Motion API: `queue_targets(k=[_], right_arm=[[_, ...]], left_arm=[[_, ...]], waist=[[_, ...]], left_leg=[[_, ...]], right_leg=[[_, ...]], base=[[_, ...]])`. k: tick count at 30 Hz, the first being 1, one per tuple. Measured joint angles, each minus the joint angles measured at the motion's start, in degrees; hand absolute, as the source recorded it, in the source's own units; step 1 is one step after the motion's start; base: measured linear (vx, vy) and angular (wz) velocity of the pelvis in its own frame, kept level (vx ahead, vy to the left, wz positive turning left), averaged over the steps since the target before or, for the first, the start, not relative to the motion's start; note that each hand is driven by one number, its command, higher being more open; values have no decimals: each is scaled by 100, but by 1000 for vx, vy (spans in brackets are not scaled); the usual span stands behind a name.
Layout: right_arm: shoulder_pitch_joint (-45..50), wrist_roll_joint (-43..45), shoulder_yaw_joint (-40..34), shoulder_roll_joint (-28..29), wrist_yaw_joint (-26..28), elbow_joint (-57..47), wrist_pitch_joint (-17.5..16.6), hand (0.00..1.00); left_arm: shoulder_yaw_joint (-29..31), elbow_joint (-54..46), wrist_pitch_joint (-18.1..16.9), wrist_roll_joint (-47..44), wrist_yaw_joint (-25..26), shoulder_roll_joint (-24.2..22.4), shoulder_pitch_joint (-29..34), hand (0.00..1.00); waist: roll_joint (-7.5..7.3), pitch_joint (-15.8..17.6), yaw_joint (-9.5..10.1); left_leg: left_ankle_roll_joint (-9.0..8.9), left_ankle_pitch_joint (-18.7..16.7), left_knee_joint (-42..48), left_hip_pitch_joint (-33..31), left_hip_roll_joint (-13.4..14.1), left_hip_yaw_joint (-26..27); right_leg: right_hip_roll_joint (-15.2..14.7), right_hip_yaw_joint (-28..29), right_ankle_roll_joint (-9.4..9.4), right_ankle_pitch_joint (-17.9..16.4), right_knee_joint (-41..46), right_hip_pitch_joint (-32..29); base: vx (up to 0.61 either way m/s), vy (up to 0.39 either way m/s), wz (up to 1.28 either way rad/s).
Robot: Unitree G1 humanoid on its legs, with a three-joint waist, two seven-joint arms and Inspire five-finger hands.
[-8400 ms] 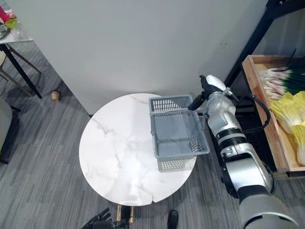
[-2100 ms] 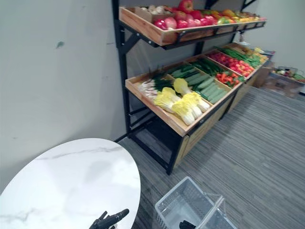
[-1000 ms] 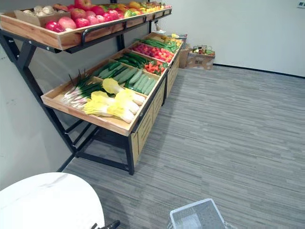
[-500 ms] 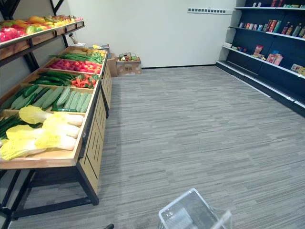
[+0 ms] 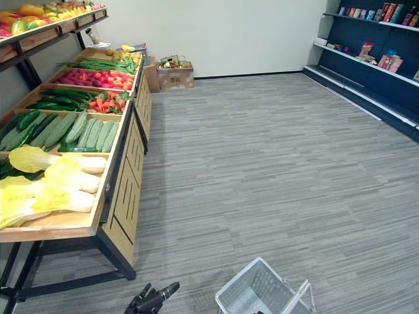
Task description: Pick vegetable in the basket
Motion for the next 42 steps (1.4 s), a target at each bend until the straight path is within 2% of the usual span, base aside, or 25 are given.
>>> queue_targets(k=[4, 9, 12, 13, 14, 15, 17, 19, 20, 21, 22, 23, 24, 27, 29, 30, 31, 32, 34, 35, 37, 39, 40, 41, 42], right_arm=[[-97, -229, -293, -38, -29, 291, 31, 0], [-184, -215, -558, -77, -137, 552, 131, 0], [-230, -203, -552, -10, -169, 514, 100, 0], [-228, -175, -549, -5, -197, 423, 61, 0], [-224, -143, -547, -4, -225, 361, 35, 0], [-182, -19, -488, 26, -274, 238, -58, 0], [4, 75, -469, 63, -274, 128, -151, 0], [83, 267, -469, 69, -283, 129, -204, 0], [167, 263, -390, 61, -335, 155, -237, 0], [140, 247, -271, -51, -345, 184, -224, 0], [118, 239, -269, -94, -348, 190, -186, 0], [92, 229, -232, -148, -352, 192, -135, 0], [90, 227, -208, -141, -352, 196, -124, 0], [146, 232, -177, -61, -424, 308, 25, 0], [284, 220, -55, -124, -457, 429, 140, 0], [309, 214, -41, -157, -455, 420, 199, 0], [303, 170, -31, -169, -455, 416, 211, 0], [313, 114, -23, -179, -457, 420, 216, 0], [302, 28, -61, -231, -447, 521, 231, 0], [221, 19, -105, -259, -421, 629, 227, 0], [146, -44, -189, -251, -392, 627, 184, 0], [86, -43, -297, -255, -330, 528, 169, 0], [80, -42, -302, -218, -268, 475, 169, 0], [80, -55, -288, -166, -182, 466, 167, 0], [90, -90, -273, -139, -142, 455, 157, 0]], left_arm=[[129, 35, 10, 105, 82, 1, 145, 100], [157, 133, 14, 108, 90, 50, 172, 100], [98, 125, 44, 114, 88, 173, 166, 100], [99, 92, 50, 114, 92, 184, 169, 100], [103, 75, 59, 115, 100, 186, 171, 100], [151, 38, 95, 125, 130, 310, 177, 100], [210, 24, 136, 123, 210, 360, 342, 100], [268, 48, 184, 120, 258, 371, 427, 100], [443, 85, 244, 120, 278, 366, 420, 100], [447, 165, 257, 145, 289, 348, 337, 100], [445, 185, 259, 201, 287, 337, 291, 100], [429, 184, 277, 248, 252, 227, 213, 100], [408, 166, 295, 272, 202, 222, 191, 100], [574, 2, 311, 287, 181, 328, 215, 100], [922, -5, 331, 281, 174, 272, 268, 100], [963, -62, 330, 224, 156, 288, 275, 100], [954, -187, 312, 167, 102, 268, 268, 100], [907, -215, 273, 91, 31, 264, 243, 100], [832, -213, 202, 9, -46, 283, 215, 100], [802, -204, 162, -89, -69, 280, 209, 100], [776, -208, 123, -276, -122, 287, 206, 100], [794, -209, 117, -453, -131, 277, 195, 100], [843, -213, 106, -503, -142, 271, 198, 100], [907, -217, 19, -542, -140, 264, 205, 100], [912, -217, -16, -573, -129, 268, 213, 100]], waist=[[112, -110, 44], [84, -99, 32], [-53, 16, 28], [-58, 73, 10], [-49, 106, 12], [-114, 225, 8], [-184, 249, -103], [-148, 232, -163], [-142, 229, -180], [-83, 273, -190], [-64, 267, -184], [-20, 277, -186], [-8, 266, -161], [-247, 240, -332], [-263, -21, -231], [-228, -42, -202], [-196, -24, -199], [-178, 10, -196], [-186, 49, -197], [-205, 100, -187], [-274, 143, -168], [-268, 205, -170], [-321, 252, -161], [-385, 312, -146], [-397, 321, -131]], left_leg=[[-48, 0, -103, 171, 82, 281], [-52, 5, -54, 355, 63, 314], [118, -116, 221, 371, -48, 350], [181, -387, 399, 365, -53, 427], [98, -578, 485, 349, -35, 452], [125, -748, 746, 392, -88, 498], [167, -773, 716, 584, -80, 468], [152, -785, 665, 649, 28, 421], [-118, -953, 587, 685, 396, 268], [-170, -959, 578, 801, 558, 231], [-138, -918, 611, 809, 570, 201], [-170, -833, 585, 852, 595, 262], [-324, -656, 470, 956, 635, 293], [-292, -619, 1185, 860, 738, -107], [-123, -599, 2324, 349, 1025, -184], [145, -440, 3056, 26, 1236, -207], [401, -39, 3815, -380, 1418, -265], [276, 2, 4460, -688, 1467, -356], [154, -262, 5267, -1089, 1320, -250], [99, -536, 5187, -1161, 1155, 24], [104, -760, 4377, -1219, 772, 473], [129, -775, 3432, -1402, 555, 700], [196, -687, 2779, -1547, 397, 739], [277, -318, 1965, -1597, 219, 744], [336, 54, 1664, -1631, 153, 740]], right_leg=[[156, -16, 14, 41, -17, 60], [137, -170, 17, 39, 59, 195], [-44, -536, 189, -75, 941, -123], [-128, -732, 227, -118, 1610, -414], [-172, -846, 219, -123, 2001, -595], [-419, -1018, 196, -85, 2858, -935], [-673, -1136, 70, -267, 3201, -1025], [-792, -1065, 118, -323, 2707, -1062], [-785, -981, 467, 401, 863, -931], [-619, -1163, 316, 322, 941, -858], [-591, -1204, 233, 227, 1064, -903], [-550, -1318, 45, 68, 1299, -912], [-564, -1375, 15, -206, 1605, -910], [-773, -1662, 48, -996, 2206, -710], [-544, -1769, -88, -1180, 2126, -553], [-372, -1833, -179, -1242, 2010, -390], [-229, -1874, -224, -1277, 1816, -151], [-174, -1884, -286, -1283, 1654, 55], [-161, -1898, -380, -1165, 1212, 558], [-173, -1858, -385, -1075, 881, 933], [-296, -1772, -350, -1044, 613, 1241], [-322, -1750, -337, -1040, 444, 1495], [-369, -1755, -325, -1036, 373, 1648], [-451, -1750, -261, -1035, 320, 1815], [-482, -1730, -207, -1042, 303, 1884]], base=[[123, -34, -19], [59, -9, -9], [-45, 40, -11], [-79, 75, -12], [-143, 90, -30], [-142, 35, -22], [-57, -30, 4], [167, -216, 17], [424, -466, 19], [479, -482, 18], [417, -268, 21], [383, -256, 25], [317, -216, 33], [257, -293, 62], [265, -295, 15], [282, -259, 1], [358, -263, 8], [240, -132, 10], [296, -80, 1], [300, -29, -11], [309, 30, -22], [304, 83, -9], [357, 156, -1], [314, 159, -4], [339, 189, -23]])
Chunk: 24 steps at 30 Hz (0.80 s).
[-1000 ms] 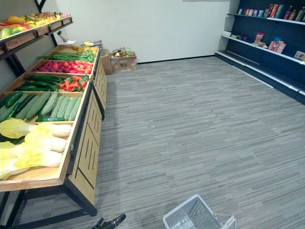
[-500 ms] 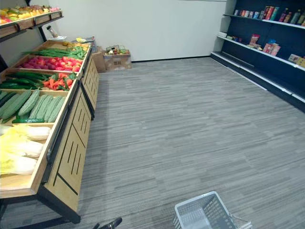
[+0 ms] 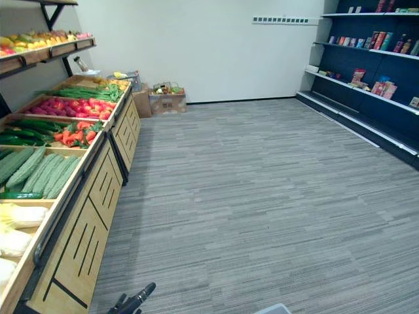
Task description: Pick vegetable in the basket
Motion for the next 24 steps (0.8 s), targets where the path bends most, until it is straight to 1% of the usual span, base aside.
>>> queue_targets(k=[1, 2, 3, 4, 5, 6, 7, 8, 9, 10, 12, 13, 14, 15, 16, 17, 18, 19, 20, 21, 22, 23, 24], right_arm=[[68, -112, 73, 49, 30, -94, -61, 0], [81, -124, 98, 84, 31, -105, -102, 0], [70, -118, 62, 244, 65, -152, -189, 0], [50, -120, 9, 284, 68, -150, -189, 0], [24, -128, -18, 355, 76, -155, -197, 0], [25, -168, -47, 406, 93, -164, -219, 0], [25, -221, -85, 410, 118, -173, -227, 0], [16, -575, -593, 481, 257, -98, -301, 0], [10, -579, -707, 441, 256, -65, -313, 0], [-13, -580, -731, 375, 259, -15, -322, 0], [-107, -580, -814, 354, 261, 39, -355, 0], [-111, -579, -833, 356, 265, 38, -366, 0], [-117, -573, -862, 321, 271, 25, -421, 0], [-172, -571, -907, 244, 263, -58, -437, 0], [-211, -572, -909, 155, 243, -30, -409, 0], [-189, -572, -911, 74, 241, 13, -394, 0], [-169, -570, -899, -63, 239, 74, -391, 0], [-224, -570, -762, -82, 252, 61, -407, 0], [-264, -570, -682, -88, 252, 60, -408, 0], [-297, -569, -667, -75, 256, 62, -406, 0], [-266, -556, -685, -26, 245, 65, -409, 0], [-163, -499, -688, 36, 194, 27, -413, 0], [-92, -496, -674, 66, 163, -2, -417, 0]], left_arm=[[2, 6, -83, -6, 6, -28, 79, 100], [23, 6, -96, -5, 18, -2, 119, 100], [34, 6, -120, 7, 58, 50, 103, 100], [34, -3, -132, 7, 64, 52, 99, 100], [35, 18, -104, 23, 101, 80, 107, 100], [47, 18, -82, 146, 138, 78, 152, 100], [45, 18, -72, 202, 140, 72, 187, 100], [-170, 272, 2, 238, 139, 168, 327, 100], [-346, 345, 19, 239, 135, 219, 329, 100], [-516, 382, 17, 237, 131, 257, 358, 100], [-745, 475, 18, 237, 128, 325, 348, 100], [-819, 479, 23, 240, 126, 342, 351, 100], [-959, 479, 20, 245, 127, 406, 328, 100], [-1055, 479, 20, 275, 127, 430, 348, 100], [-1137, 499, 25, 314, 143, 475, 354, 100], [-1181, 532, 25, 334, 150, 455, 362, 100], [-1199, 571, 11, 334, 152, 441, 385, 100], [-1203, 571, 11, 335, 156, 430, 365, 100], [-1203, 571, 11, 335, 151, 417, 340, 100], [-1201, 575, 11, 336, 142, 389, 303, 100], [-1187, 577, 9, 336, 128, 332, 295, 100], [-1110, 572, 0, 344, 123, 280, 297, 100], [-1066, 566, 4, 362, 90, 288, 297, 100]], waist=[[29, -5, 70], [5, -9, 106], [-116, -18, 99], [-125, -3, 105], [-138, 0, 117], [-141, -7, 128], [-138, -26, 136], [-105, -236, 165], [-143, -334, 160], [-104, -364, 163], [-96, -366, 163], [-93, -366, 158], [-111, -346, 143], [-125, -334, 110], [-187, -295, 75], [-174, -283, 18], [-70, -279, -38], [20, -272, -40], [52, -241, -43], [113, -166, -44], [208, -104, -60], [235, -58, -81], [217, -55, -90]], left_leg=[[70, 739, -361, 43, -82, -2], [120, 765, -371, 66, -130, 41], [215, 729, -517, 102, -307, 41], [238, 690, -524, 118, -333, 38], [296, 653, -437, 122, -385, 71], [355, 615, -432, 221, -425, 230], [380, 597, -463, 287, -444, 303], [440, 557, -915, 786, -772, 365], [457, 545, -1077, 885, -887, 326], [464, 541, -1190, 946, -962, 288], [472, 536, -1248, 1011, -1009, 243], [472, 529, -1261, 1034, -1023, 226], [493, 430, -1293, 1089, -1115, 159], [536, 294, -1476, 1261, -1266, 53], [507, 271, -1683, 1497, -1439, -20], [552, 308, -1824, 1666, -1465, -147], [579, 359, -2008, 1872, -1442, -258], [551, 337, -2016, 1922, -1357, -286], [518, 305, -2024, 1958, -1277, -294], [503, 226, -2027, 2043, -1139, -324], [398, 106, -2027, 2179, -893, -413], [254, -26, -2001, 2289, -685, -506], [192, -88, -1974, 2333, -616, -578]], right_leg=[[-29, 121, 113, -5, -14, 116], [-91, 197, 147, -9, -10, 126], [-237, 252, 391, 178, -16, 101], [-253, 310, 415, 282, -18, 86], [-286, 442, 461, 481, 0, 101], [-332, 587, 509, 676, 83, 132], [-352, 659, 525, 768, 133, 131], [-580, 820, 537, 1112, 558, 98], [-661, 817, 528, 1123, 822, 6], [-710, 810, 490, 1149, 1024, -78], [-705, 796, 442, 1268, 1243, -159], [-706, 785, 450, 1313, 1313, -176], [-772, 749, 420, 1453, 1734, -372], [-998, 566, 214, 1621, 2517, -699], [-1221, 326, -82, 1871, 2992, -797], [-1295, 230, -276, 2168, 3218, -807], [-1354, 193, -225, 1465, 3593, -1006], [-1273, 167, -89, 689, 3673, -1434], [-1179, 167, -55, 422, 3622, -1647], [-997, 165, 24, 172, 3395, -1897], [-694, 182, 91, 73, 2888, -2133], [-455, 320, 201, 138, 2282, -2311], [-365, 461, 352, 232, 1952, -2383]], base=[[292, 169, -28], [453, 230, -5], [385, 190, 17], [387, 179, 32], [366, 171, 21], [342, 158, 16], [576, 263, 10], [495, 217, 12], [476, 194, 24], [228, 53, 25], [139, -7, 11], [117, -10, 11], [125, 14, 21], [141, 26, 36], [129, 9, 45], [153, -31, 59], [189, -48, 45], [184, -45, 28], [180, -52, 5], [181, -93, 14], [195, -148, 31], [154, -158, 38], [122, -160, 47]])
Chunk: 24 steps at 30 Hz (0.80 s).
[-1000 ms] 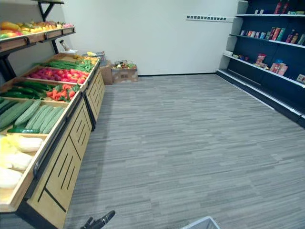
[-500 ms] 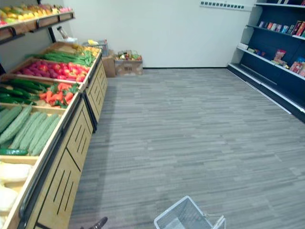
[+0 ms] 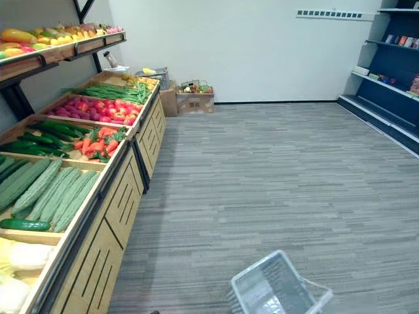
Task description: Pick vegetable in the basket
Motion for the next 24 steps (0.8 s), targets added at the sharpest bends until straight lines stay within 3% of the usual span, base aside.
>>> queue_targets(k=[1, 2, 3, 4, 5, 6, 7, 9, 11, 12, 14, 15, 16, 18, 19, 20, 22, 23, 24], right_arm=[[108, 54, 73, 33, -13, -60, -1, 0], [242, 196, 195, 74, -41, -72, -3, 0], [383, 255, 362, 92, -132, -42, -18, 0], [434, 304, 382, 75, -192, -57, -52, 0], [422, 376, 548, -4, -214, -47, -61, 0], [358, 405, 882, -121, -259, -30, 40, 0], [321, 408, 1078, -176, -258, -35, 74, 0], [213, 411, 1353, -190, -262, -34, 123, 0], [113, 406, 1516, -129, -263, -33, 175, 0], [98, 366, 1625, -134, -260, -55, 245, 0], [111, 341, 1667, -245, -262, -62, 341, 0], [112, 338, 1667, -249, -262, -60, 348, 0], [210, 254, 1505, -253, -261, -24, 398, 0], [293, 107, 1197, -220, -225, -31, 374, 0], [332, 41, 1066, -193, -211, -41, 342, 0], [394, 27, 836, -149, -179, -71, 293, 0], [496, 80, 527, 67, -156, -68, 221, 0], [521, 177, 400, 182, -143, -44, 218, 0], [488, 192, 359, 224, -141, -55, 179, 0]], left_arm=[[141, -30, -6, 67, -28, 2, -27, 100], [237, -100, -55, 93, -35, 32, -55, 100], [328, -97, -77, 100, -20, -43, -102, 100], [323, -112, -74, 129, -40, -77, -123, 100], [318, -119, -61, 254, -92, -116, -179, 100], [319, -128, -65, 329, -103, -186, -310, 100], [319, -195, -60, 347, -101, -254, -384, 100], [326, -309, 1, 362, -64, -334, -446, 100], [402, -356, 120, 360, -74, -345, -508, 100], [574, -432, 155, 375, -93, -390, -539, 100], [673, -550, 142, 358, -64, -456, -584, 100], [674, -550, 144, 358, -62, -456, -579, 100], [681, -551, 148, 328, -41, -421, -575, 100], [708, -551, 130, 310, -48, -399, -578, 100], [706, -550, 114, 308, -75, -398, -577, 100], [701, -536, 69, 308, -120, -423, -564, 100], [685, -501, 7, 320, -168, -352, -525, 100], [635, -494, -32, 322, -177, -272, -481, 100], [624, -491, -58, 326, -163, -219, -458, 100]], waist=[[-78, 16, -21], [-203, 24, -64], [-231, -3, -116], [-184, -12, -106], [-111, 35, -103], [-51, 58, -119], [-12, 29, -118], [-65, 38, -114], [-156, -45, -116], [-157, -94, -109], [-4, -53, -69], [-9, -50, -68], [0, -50, -66], [-46, -41, -67], [-50, -39, -67], [9, -32, -82], [-181, -111, -123], [-305, -141, -126], [-227, -87, -140]], left_leg=[[-70, -99, 49, 44, 72, -124], [-205, -190, 66, 69, 107, -335], [-310, -287, 133, 86, 222, -545], [-328, -296, 262, 78, 293, -537], [-284, -387, 558, 33, 366, -532], [-340, -376, 707, 54, 525, -501], [-386, -325, 665, 79, 593, -502], [-409, -293, 879, 3, 642, -501], [-408, -294, 1853, -466, 750, -523], [-407, -295, 2833, -963, 869, -517], [-401, -99, 4466, -1683, 1311, -459], [-405, -103, 4542, -1712, 1331, -447], [-415, -252, 5107, -1907, 1597, -52], [-392, -422, 4750, -1916, 1692, 616], [-321, -377, 4252, -1916, 1683, 956], [-133, -81, 3311, -1921, 1591, 1373], [-26, 16, 2395, -1650, 1144, 1446], [-140, 190, 1798, -1490, 958, 1392], [-209, 297, 1510, -1399, 973, 1351]], right_leg=[[91, 310, 194, 168, -611, -72], [119, 718, 366, 567, -1274, -132], [241, 572, 252, 806, -1335, 21], [257, 447, 266, 736, -1325, 40], [305, 276, 180, 610, -1260, 135], [395, -49, -45, 355, -1156, 377], [418, -176, -88, 233, -1078, 441], [420, -216, -129, 102, -984, 508], [457, -218, -151, 67, -1184, 717], [536, -220, -190, 44, -1416, 881], [754, -325, -314, -26, -1729, 1266], [757, -335, -322, -31, -1739, 1290], [748, -422, -356, -52, -1925, 1680], [616, -499, -350, -49, -2123, 2035], [555, -566, -340, -46, -2167, 2150], [564, -670, -236, -44, -2115, 2216], [422, -685, -113, 23, -1955, 2140], [361, -671, -89, 64, -1637, 1975], [360, -570, -125, -19, -1285, 1760]], base=[[171, -241, 65], [337, -434, 97], [380, -445, 82], [446, -439, 66], [504, -415, 67], [526, -441, 86], [457, -374, 89], [267, -204, 49], [251, -201, 32], [207, -194, 19], [202, -146, 16], [191, -39, 25], [205, 3, 23], [180, 21, 23], [158, 56, 42], [268, 121, 87], [280, 130, 121], [200, 57, 114], [167, 32, 95]])
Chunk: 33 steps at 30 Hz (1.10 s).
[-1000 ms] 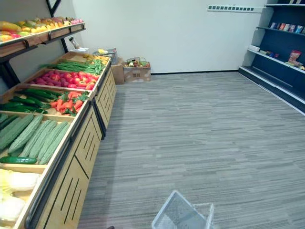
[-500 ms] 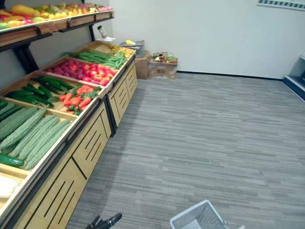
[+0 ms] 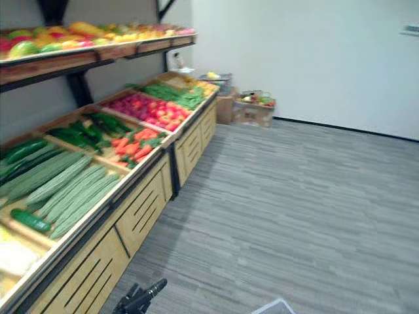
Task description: Pick vegetable in the basket
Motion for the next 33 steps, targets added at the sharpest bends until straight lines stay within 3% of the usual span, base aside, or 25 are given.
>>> queue_targets(k=[1, 2, 4, 5, 6, 10, 15, 18, 20, 22, 23, 24, 25, 26, 27, 29, 32, 33], right_arm=[[-31, 13, 9, 24, 29, -47, -34, 0], [-39, -37, 106, 55, 158, -155, -119, 0], [-3, -46, 85, 38, 170, -187, -220, 0], [-12, -43, 72, -60, 172, -210, -242, 0], [-168, -69, -166, -207, 137, -133, -137, 0], [-246, -272, -254, -78, 143, 38, -88, 0], [-442, -504, -147, -199, 132, 144, -36, 0], [-610, -620, -22, -422, 141, 141, 19, 0], [-652, -651, -3, -534, 131, 93, 7, 0], [-681, -641, -5, -611, 124, 86, 8, 0], [-682, -645, -10, -643, 123, 41, 1, 0], [-667, -641, -20, -650, 122, -4, -10, 0], [-648, -623, -25, -637, 123, -41, -18, 0], [-591, -565, 0, -547, 126, -122, -5, 0], [-459, -455, 90, -424, 119, -240, 37, 0], [-380, -246, 90, -277, 84, -277, 64, 0], [-373, -210, 285, -179, 62, -323, -13, 0], [-377, -235, 487, -140, 70, -322, -78, 0]], left_arm=[[8, 22, -16, 7, 24, 48, 91, 100], [95, 61, -13, 47, 50, 121, 204, 100], [82, 198, 15, 160, 66, 98, 204, 100], [79, 229, 23, 206, 50, 63, 221, 100], [-169, 281, 131, 199, -10, -27, 217, 100], [-463, 403, 121, 141, -32, 262, 232, 100], [-600, 505, 117, -2, -34, 379, 231, 100], [-825, 530, 112, -51, 7, 331, 238, 100], [-1025, 588, 110, -99, 42, 332, 250, 100], [-1054, 607, 90, -126, 50, 350, 290, 100], [-1054, 606, 82, -124, 62, 374, 333, 100], [-1052, 595, 82, -124, 76, 389, 349, 100], [-1050, 592, 92, -125, 94, 388, 426, 100], [-1045, 571, 129, -125, 137, 468, 461, 100], [-1004, 518, 156, -99, 143, 492, 477, 100], [-915, 418, 202, -1, 140, 435, 529, 100], [-779, 377, 199, 104, 142, 307, 534, 100], [-672, 343, 199, 119, 142, 314, 530, 100]], waist=[[28, 19, 12], [-37, 31, 56], [40, 34, -7], [147, 16, 2], [361, 35, -19], [103, 9, -19], [39, 7, 1], [209, 67, 8], [273, 73, 4], [250, 75, 8], [211, 92, 11], [216, 116, -12], [250, 98, -52], [208, 123, -73], [214, 125, -73], [224, 118, -74], [222, 69, -94], [102, -5, -94]], left_leg=[[-23, 92, -155, 55, 13, -35], [-33, 208, -345, 112, -154, 13], [-97, 285, -732, 304, -168, 44], [-114, 307, -896, 427, -159, 250], [-413, 789, -1820, 884, -308, 468], [-360, 776, -1969, 951, -513, 492], [-235, 705, -2113, 999, -760, 545], [-65, 527, -2145, 896, -939, 413], [45, 455, -2131, 891, -1060, 93], [176, 365, -2042, 905, -1198, -228], [261, 264, -1946, 936, -1285, -477], [354, 189, -1900, 1013, -1289, -685], [458, 121, -1825, 1039, -1292, -923], [500, -58, -1619, 1015, -1236, -1245], [504, -188, -1460, 1000, -1166, -1579], [476, -316, -1376, 1105, -1095, -1968], [279, -622, -1121, 1159, -1012, -2336], [108, -818, -896, 1091, -1035, -2337]], right_leg=[[82, 202, -79, -223, -252, -55], [-12, 345, 112, 364, -1333, 58], [-39, 167, 147, 376, -1312, 164], [-79, 55, 148, 376, -1309, 154], [-159, -41, 209, 366, -1274, 101], [-317, 143, 220, 368, -1292, 71], [-504, 223, 424, 467, -1321, 26], [-711, 197, 457, 478, -773, -216], [-915, 234, 495, 545, 342, -617], [-1094, 370, 153, 831, 1371, -994], [-1184, 516, -282, 1237, 2058, -1272], [-1183, 709, -472, 1708, 2608, -1507], [-1069, 941, -314, 1537, 2894, -1652], [-808, 1096, -46, 1003, 2923, -1770], [-500, 1202, 30, 725, 2694, -1911], [-173, 1368, 183, 587, 2006, -2034], [202, 1838, 382, 719, 413, -2046], [226, 2054, 440, 1201, -379, -1965]], base=[[107, -61, 50], [48, -85, 48], [46, -88, 47], [188, 34, 57], [194, 117, 50], [61, 135, 8], [19, 96, -6], [-10, 98, 22], [23, 122, 77], [64, 104, 97], [79, 69, 95], [125, 42, 114], [177, -35, 129], [231, -109, 155], [220, -135, 145], [258, -152, 120], [315, -181, 98], [376, -234, 66]])
